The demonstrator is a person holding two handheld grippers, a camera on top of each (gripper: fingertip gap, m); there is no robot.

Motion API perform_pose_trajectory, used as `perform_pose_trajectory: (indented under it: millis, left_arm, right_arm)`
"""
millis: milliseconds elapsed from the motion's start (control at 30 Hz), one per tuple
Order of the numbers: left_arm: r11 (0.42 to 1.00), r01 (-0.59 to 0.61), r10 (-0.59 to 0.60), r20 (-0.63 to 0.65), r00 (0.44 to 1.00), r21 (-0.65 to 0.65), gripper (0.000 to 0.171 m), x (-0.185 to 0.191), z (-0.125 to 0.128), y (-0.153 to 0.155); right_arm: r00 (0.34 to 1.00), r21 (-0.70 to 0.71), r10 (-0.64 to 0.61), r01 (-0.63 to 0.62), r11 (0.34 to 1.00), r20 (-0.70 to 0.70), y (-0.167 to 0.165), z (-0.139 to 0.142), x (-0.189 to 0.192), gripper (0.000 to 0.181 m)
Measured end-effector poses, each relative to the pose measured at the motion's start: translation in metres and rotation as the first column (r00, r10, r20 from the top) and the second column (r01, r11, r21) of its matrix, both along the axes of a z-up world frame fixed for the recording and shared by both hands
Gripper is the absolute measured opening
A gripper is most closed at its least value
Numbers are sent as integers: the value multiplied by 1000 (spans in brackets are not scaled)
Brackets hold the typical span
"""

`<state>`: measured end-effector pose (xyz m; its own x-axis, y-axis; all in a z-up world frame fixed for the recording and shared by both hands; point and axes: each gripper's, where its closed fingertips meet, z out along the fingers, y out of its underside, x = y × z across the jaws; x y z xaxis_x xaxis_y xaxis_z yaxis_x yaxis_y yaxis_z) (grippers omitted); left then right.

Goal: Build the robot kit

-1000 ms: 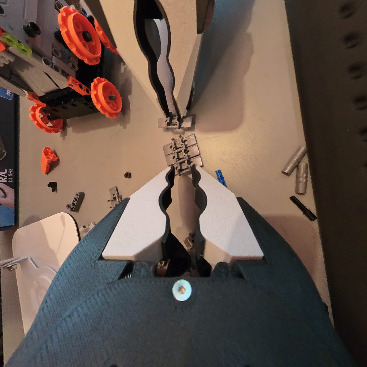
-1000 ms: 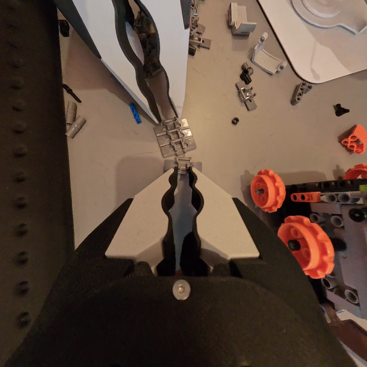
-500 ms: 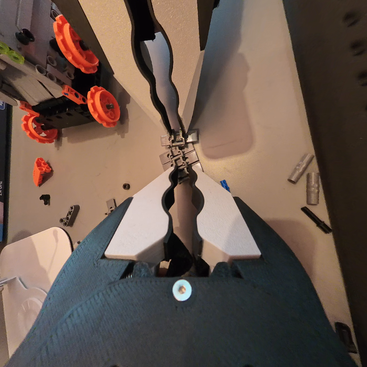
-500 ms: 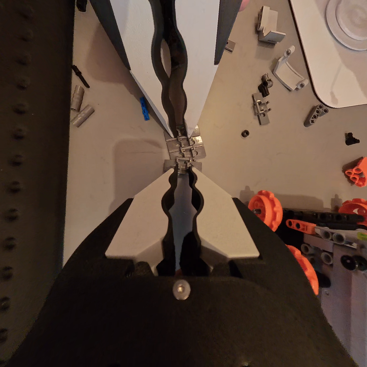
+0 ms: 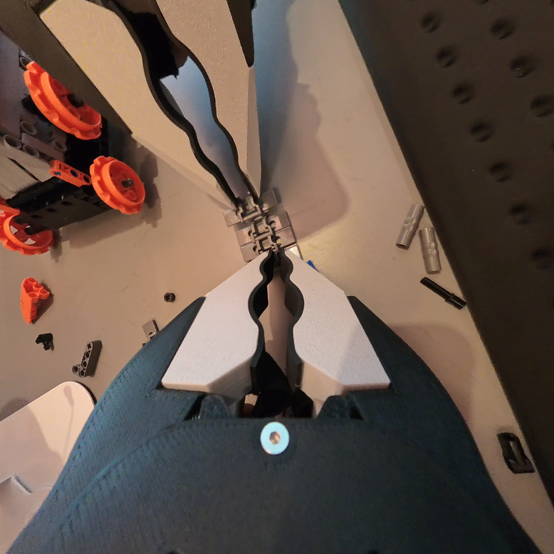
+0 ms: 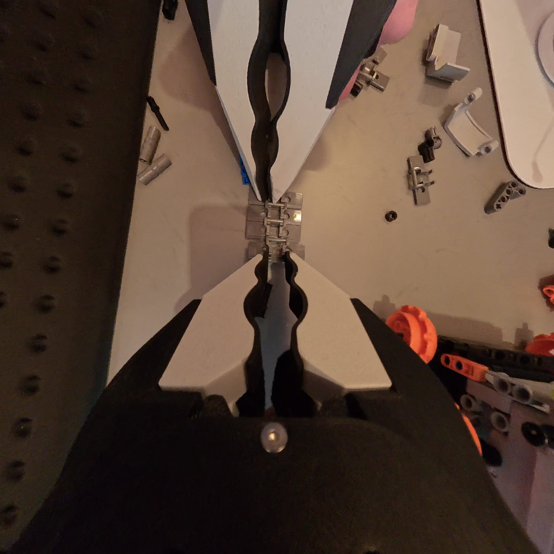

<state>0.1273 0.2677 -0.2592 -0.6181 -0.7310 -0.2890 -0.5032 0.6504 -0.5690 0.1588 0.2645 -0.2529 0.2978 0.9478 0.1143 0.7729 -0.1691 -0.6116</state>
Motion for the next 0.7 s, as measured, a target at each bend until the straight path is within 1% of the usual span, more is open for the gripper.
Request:
perform_pose_trajectory:
  millis: [233, 367, 700]
  left_arm:
    - [1000, 18, -18, -1, 1000, 6, 3, -1, 0, -2]
    - [1000, 14, -14, -2, 1000, 9, 3, -1, 0, -2]
    - [1000, 9, -9, -8, 1000, 21, 3, 0, 0, -4]
  right_arm:
    - [1000, -31, 8, -8, 999, 7, -3, -5, -2, 8]
    - [1000, -43, 6, -6, 999, 0, -6, -2, -2, 8]
    - [999, -73, -27, 28, 997, 20, -9, -3, -2, 8]
